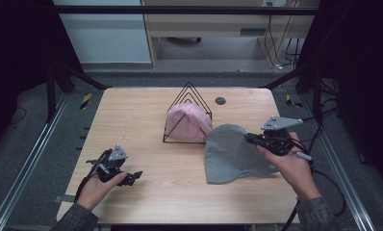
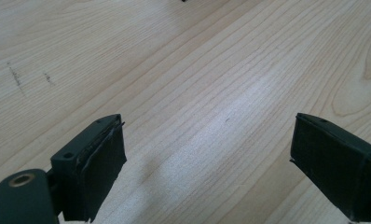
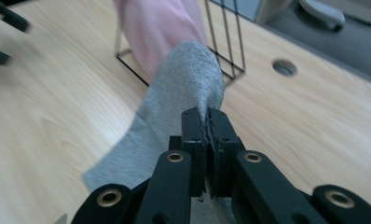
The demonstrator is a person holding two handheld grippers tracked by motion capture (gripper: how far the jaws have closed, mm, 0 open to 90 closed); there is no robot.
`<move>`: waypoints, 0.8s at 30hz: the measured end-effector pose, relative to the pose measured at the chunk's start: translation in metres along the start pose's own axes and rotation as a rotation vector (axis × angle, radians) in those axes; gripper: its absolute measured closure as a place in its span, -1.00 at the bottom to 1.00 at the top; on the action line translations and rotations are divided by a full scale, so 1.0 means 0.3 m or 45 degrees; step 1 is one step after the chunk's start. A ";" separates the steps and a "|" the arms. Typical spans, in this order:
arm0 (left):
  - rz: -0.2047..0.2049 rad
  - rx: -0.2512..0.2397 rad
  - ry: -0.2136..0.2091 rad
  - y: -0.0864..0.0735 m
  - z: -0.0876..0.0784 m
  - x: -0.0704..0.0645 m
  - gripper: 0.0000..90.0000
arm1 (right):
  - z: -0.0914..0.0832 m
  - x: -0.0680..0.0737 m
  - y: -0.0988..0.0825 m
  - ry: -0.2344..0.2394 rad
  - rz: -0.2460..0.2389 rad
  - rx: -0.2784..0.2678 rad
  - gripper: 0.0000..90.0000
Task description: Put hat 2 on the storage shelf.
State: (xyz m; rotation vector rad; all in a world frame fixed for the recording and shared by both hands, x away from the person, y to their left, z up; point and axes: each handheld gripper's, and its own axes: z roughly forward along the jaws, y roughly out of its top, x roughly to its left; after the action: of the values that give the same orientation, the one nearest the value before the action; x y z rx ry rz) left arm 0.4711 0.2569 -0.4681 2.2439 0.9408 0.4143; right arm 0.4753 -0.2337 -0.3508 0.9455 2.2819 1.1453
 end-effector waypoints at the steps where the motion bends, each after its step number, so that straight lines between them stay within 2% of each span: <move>1: 0.004 -0.003 -0.008 0.001 0.000 -0.001 -0.80 | -0.011 0.017 0.015 0.012 -0.015 -0.014 0.94; 2: 0.008 -0.003 -0.016 0.002 0.001 -0.004 -0.80 | -0.032 0.053 0.048 0.025 -0.057 -0.040 0.94; 3: 0.010 -0.005 -0.027 0.003 0.002 -0.007 -0.80 | -0.032 0.053 0.048 0.025 -0.057 -0.040 0.94; 7: 0.034 -0.016 -0.071 0.008 0.000 -0.025 -0.79 | -0.060 0.123 0.120 0.066 -0.135 -0.083 0.94; 14: 0.061 -0.029 -0.109 0.014 -0.003 -0.042 -0.78 | -0.047 0.215 0.217 0.125 -0.212 -0.126 0.94; 24: 0.080 -0.066 -0.146 0.031 -0.012 -0.064 -0.74 | -0.021 0.287 0.289 0.185 -0.276 -0.150 0.94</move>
State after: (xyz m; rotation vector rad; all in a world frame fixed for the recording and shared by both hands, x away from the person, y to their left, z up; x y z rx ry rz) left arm 0.4609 0.2398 -0.4597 2.2291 0.7937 0.3297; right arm 0.4460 -0.1371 -0.2816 0.5720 2.3317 1.2712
